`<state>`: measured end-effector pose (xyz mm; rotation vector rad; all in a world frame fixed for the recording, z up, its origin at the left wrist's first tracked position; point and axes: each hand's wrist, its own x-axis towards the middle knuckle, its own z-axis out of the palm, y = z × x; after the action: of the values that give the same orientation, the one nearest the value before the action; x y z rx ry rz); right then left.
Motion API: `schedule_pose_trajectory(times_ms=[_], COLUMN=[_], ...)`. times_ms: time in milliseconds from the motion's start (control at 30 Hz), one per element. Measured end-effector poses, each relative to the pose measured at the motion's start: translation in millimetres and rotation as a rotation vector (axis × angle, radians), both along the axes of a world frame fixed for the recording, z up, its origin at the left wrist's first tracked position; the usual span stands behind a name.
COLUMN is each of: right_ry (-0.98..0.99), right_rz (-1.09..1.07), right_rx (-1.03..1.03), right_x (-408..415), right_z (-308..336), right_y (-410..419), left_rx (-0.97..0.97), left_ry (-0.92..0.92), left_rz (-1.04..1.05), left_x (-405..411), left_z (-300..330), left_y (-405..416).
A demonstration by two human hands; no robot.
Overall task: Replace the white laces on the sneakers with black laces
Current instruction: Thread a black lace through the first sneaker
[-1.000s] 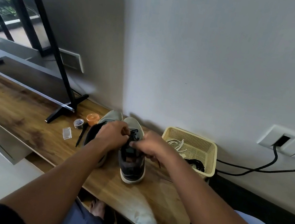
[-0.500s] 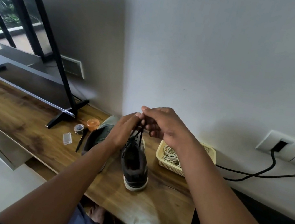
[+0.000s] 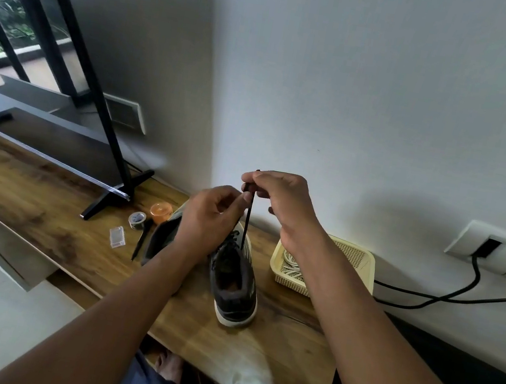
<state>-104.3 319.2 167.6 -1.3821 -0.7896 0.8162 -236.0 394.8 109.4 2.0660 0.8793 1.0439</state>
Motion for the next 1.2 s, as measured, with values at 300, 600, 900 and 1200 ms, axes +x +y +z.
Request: schedule_pose_trajectory(times_ms=[300,600,900,1200], right_ry=[0.320,0.101,-0.519,-1.160], right_rz=[-0.024,0.037,0.079,0.356], right_rx=[0.104,-0.259,-0.417,-0.580], right_x=[-3,-9,-12,-6], right_z=[-7,-50,-74,-97], right_y=[8,19,30,17], left_rx=[-0.261,-0.397,-0.432,-0.432], left_ry=[-0.388,-0.501,-0.541,-0.577], left_rz=[-0.131,-0.076,0.007,0.099], left_x=[12,2,-8,-17], left_z=[14,20,24,22], left_y=[0,11,20,33])
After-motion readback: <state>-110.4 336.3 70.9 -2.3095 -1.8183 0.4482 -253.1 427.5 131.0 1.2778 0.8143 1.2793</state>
